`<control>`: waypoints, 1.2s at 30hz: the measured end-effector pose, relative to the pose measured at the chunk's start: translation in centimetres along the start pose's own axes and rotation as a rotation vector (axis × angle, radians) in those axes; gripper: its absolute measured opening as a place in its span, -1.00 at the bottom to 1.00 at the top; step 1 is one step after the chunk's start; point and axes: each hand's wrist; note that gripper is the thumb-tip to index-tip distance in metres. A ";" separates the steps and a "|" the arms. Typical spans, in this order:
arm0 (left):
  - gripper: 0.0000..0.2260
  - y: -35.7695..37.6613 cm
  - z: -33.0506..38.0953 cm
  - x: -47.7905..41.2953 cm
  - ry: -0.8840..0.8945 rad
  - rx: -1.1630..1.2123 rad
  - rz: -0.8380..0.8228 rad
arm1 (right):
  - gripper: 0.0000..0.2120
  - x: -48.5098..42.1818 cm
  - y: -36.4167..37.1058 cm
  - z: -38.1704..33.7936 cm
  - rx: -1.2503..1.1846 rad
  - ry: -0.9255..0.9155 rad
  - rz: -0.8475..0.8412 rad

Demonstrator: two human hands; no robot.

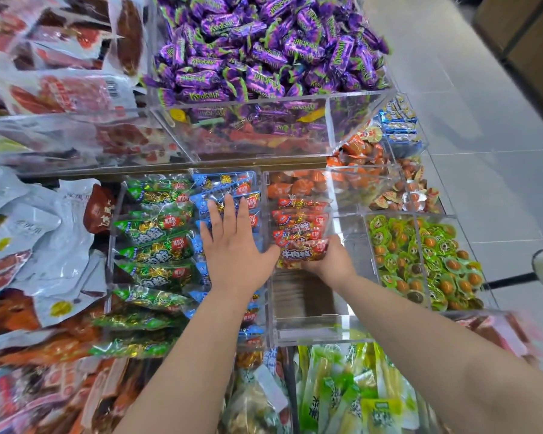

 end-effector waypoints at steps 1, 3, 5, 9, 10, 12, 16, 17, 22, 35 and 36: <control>-0.13 0.0 0.0 0.0 0.001 0.000 -0.003 | -0.09 -0.2 0.4 0.3 0.006 0.032 0.028; -0.13 0.1 0.0 0.0 -0.001 0.000 -0.002 | 0.25 -0.5 0.8 0.9 0.080 0.074 0.029; -0.13 0.2 0.0 -0.1 -0.002 -0.002 0.007 | 0.26 -1.1 0.7 0.9 0.091 -0.026 0.003; -0.14 0.3 0.0 -0.1 -0.003 0.006 0.011 | 0.01 -2.0 1.3 0.0 -0.129 -0.185 -0.017; -0.14 0.3 0.0 -0.1 -0.005 0.008 0.011 | 0.02 -2.0 1.7 -0.1 -0.187 -0.195 0.000; -0.14 0.4 0.0 -0.1 -0.005 0.007 0.014 | 0.06 -1.8 2.4 0.1 -0.286 -0.224 0.031; -0.14 0.2 0.1 -0.1 -0.003 -0.013 0.010 | 0.23 -1.8 2.5 1.1 -0.208 -0.196 -0.035; -0.14 0.2 0.1 0.0 -0.004 -0.015 0.007 | 0.30 -2.0 2.2 1.2 -0.162 -0.193 -0.082; -0.14 0.3 0.1 0.0 -0.006 -0.020 0.002 | 0.49 -3.8 -0.9 1.1 -0.143 -0.145 -0.344; -0.15 0.7 0.1 0.0 0.003 -0.012 0.032 | 0.47 -2.4 1.4 0.8 -0.229 -0.143 -0.153; -0.15 0.6 0.0 0.0 0.005 0.000 0.031 | 0.50 -2.2 1.1 0.9 -0.209 -0.129 -0.182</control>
Point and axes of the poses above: each hand's wrist, its own x-axis away from the middle knuckle, its own y-axis out of the palm, z = x × y, and after that the axes turned 8 degrees about -x, right-handed
